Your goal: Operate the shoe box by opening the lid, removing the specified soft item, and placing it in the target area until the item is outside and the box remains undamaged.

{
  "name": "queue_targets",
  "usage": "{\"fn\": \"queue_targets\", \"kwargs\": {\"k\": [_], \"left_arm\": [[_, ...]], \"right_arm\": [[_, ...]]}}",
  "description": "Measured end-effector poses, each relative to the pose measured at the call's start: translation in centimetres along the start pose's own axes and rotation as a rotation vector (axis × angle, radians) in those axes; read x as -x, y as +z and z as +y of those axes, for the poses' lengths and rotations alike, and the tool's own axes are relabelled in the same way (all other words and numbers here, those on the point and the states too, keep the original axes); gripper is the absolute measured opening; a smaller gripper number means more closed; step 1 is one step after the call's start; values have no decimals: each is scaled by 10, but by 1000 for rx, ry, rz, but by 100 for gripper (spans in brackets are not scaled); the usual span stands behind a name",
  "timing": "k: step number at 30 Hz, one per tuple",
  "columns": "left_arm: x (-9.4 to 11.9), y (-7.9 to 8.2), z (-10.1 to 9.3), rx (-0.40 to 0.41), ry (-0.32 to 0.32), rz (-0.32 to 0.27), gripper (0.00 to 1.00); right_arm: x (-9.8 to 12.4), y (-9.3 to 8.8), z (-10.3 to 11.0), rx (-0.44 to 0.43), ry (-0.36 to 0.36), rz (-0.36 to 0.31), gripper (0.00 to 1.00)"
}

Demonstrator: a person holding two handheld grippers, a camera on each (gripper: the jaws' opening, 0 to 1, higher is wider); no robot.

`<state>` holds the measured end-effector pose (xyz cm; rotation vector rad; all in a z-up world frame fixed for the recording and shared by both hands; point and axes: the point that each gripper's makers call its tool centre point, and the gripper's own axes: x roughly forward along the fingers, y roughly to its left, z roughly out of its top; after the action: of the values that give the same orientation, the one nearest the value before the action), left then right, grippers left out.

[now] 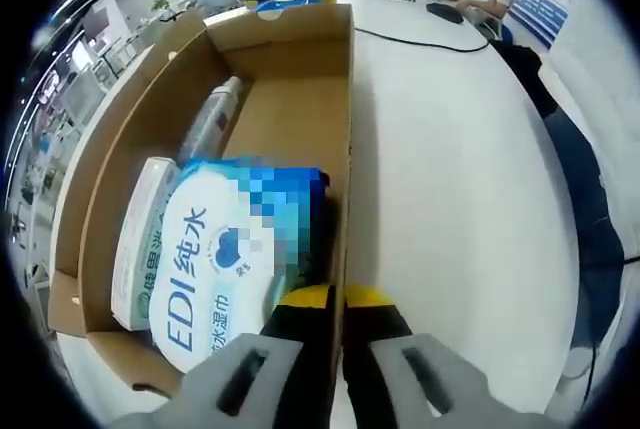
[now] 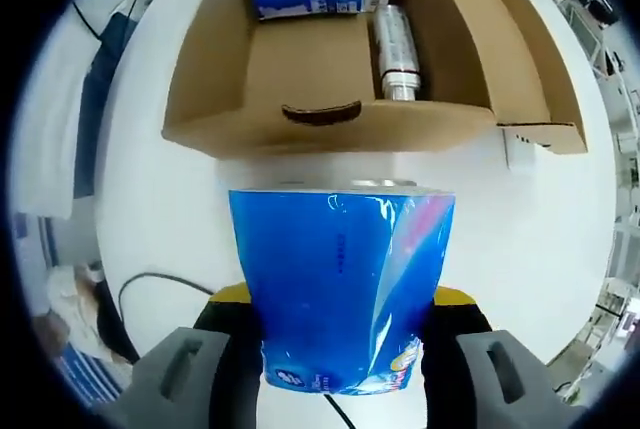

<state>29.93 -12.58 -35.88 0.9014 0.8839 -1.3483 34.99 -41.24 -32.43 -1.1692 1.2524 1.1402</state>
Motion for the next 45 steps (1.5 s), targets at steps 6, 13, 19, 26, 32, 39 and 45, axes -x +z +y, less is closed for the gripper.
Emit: {"fn": "queue_targets", "kwargs": {"k": [6, 13, 19, 26, 32, 39, 45], "left_arm": [[0, 0, 0, 7, -2, -3, 1], [0, 0, 0, 4, -2, -1, 1], [0, 0, -1, 6, -3, -1, 1], [-1, 0, 0, 13, -2, -2, 1], [-2, 0, 0, 8, 0, -1, 1], [-2, 0, 0, 8, 0, -3, 1], [-2, 0, 0, 10, 1, -5, 1]], "right_arm": [[-2, -1, 1, 7, 9, 3, 63], [-5, -2, 2, 20, 16, 8, 63], [-8, -2, 1, 20, 23, 10, 63], [-11, 1, 2, 15, 29, 4, 63], [-13, 1, 0, 17, 37, 9, 63], [-13, -2, 0, 20, 42, 20, 63], [-15, -1, -1, 13, 41, 18, 64]]}}
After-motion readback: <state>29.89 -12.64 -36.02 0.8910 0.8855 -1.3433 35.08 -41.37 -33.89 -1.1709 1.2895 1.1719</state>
